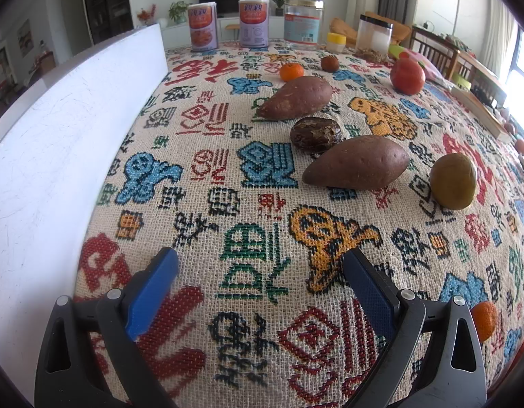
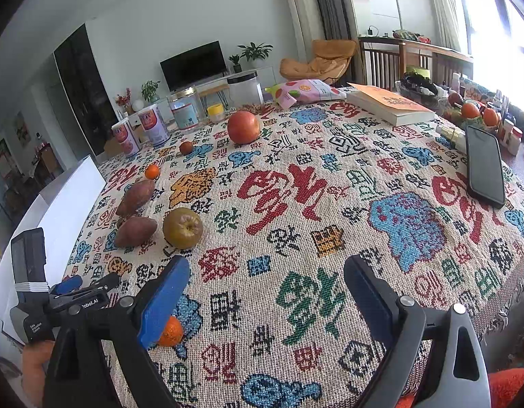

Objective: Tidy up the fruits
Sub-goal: 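Move both tools back over the tablecloth toward the remaining fruits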

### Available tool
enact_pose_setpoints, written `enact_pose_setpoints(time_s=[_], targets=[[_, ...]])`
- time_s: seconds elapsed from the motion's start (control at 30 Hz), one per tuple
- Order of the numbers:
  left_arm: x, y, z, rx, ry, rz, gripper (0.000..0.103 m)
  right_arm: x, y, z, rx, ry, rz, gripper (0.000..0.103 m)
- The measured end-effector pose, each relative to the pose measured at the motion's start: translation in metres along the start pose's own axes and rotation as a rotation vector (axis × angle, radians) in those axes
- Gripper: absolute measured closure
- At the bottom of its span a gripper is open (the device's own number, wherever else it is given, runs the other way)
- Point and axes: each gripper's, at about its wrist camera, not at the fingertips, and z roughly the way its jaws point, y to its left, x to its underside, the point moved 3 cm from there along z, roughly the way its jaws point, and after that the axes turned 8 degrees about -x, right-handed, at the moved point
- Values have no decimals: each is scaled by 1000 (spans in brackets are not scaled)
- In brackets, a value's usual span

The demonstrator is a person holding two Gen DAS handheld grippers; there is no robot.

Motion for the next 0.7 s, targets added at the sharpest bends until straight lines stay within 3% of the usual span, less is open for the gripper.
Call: enact_pose_setpoints(time_s=[0.57,0.7], targets=[[0,0,0,3,0,1,4,-1,-3,0,-15,-5,20,11],[0,-1,-1,32,10,14,4,-1,-5,0,-21,-5,29,11]])
